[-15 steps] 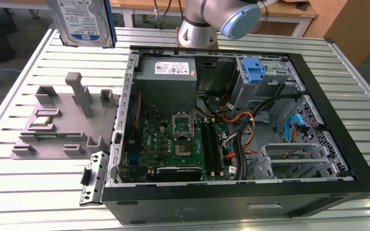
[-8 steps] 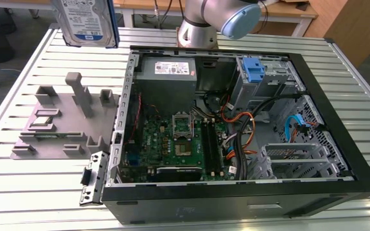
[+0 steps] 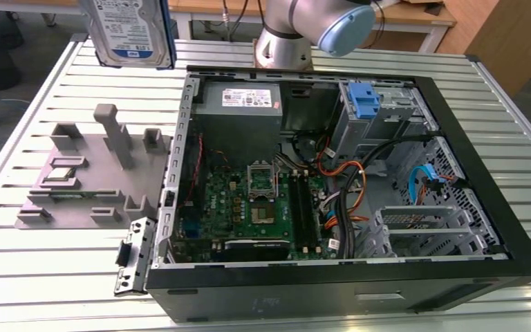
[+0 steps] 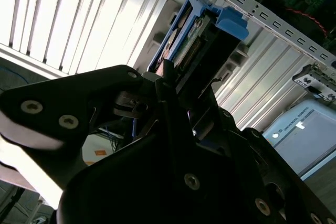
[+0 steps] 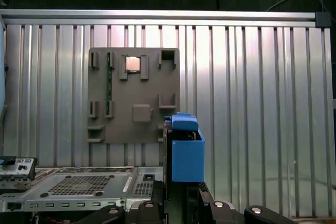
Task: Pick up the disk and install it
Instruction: 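Pick up the disk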
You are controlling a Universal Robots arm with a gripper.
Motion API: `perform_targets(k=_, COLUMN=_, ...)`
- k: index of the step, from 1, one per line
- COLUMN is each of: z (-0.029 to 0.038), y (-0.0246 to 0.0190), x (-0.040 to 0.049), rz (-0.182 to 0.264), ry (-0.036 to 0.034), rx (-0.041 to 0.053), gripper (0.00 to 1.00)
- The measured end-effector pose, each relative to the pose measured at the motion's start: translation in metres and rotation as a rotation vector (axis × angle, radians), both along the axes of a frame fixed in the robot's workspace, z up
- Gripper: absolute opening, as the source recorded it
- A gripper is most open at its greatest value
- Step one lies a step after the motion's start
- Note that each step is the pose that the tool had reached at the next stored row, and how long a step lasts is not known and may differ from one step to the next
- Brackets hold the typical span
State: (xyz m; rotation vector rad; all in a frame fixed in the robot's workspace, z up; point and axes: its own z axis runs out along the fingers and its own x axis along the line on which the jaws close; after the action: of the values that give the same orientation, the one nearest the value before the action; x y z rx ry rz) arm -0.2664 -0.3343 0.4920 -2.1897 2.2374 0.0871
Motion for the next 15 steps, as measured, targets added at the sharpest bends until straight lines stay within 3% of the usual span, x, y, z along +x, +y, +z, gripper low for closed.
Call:
perform_targets(k=4, z=0.0, y=0.0, x=0.0054, rz=0.0, ry=0.0, rx=0.0, gripper=0.35)
perform_targets(k=15, z=0.0, y=0.0, x=0.0098, rz=0.0, ry=0.0, rx=0.0, gripper=0.35)
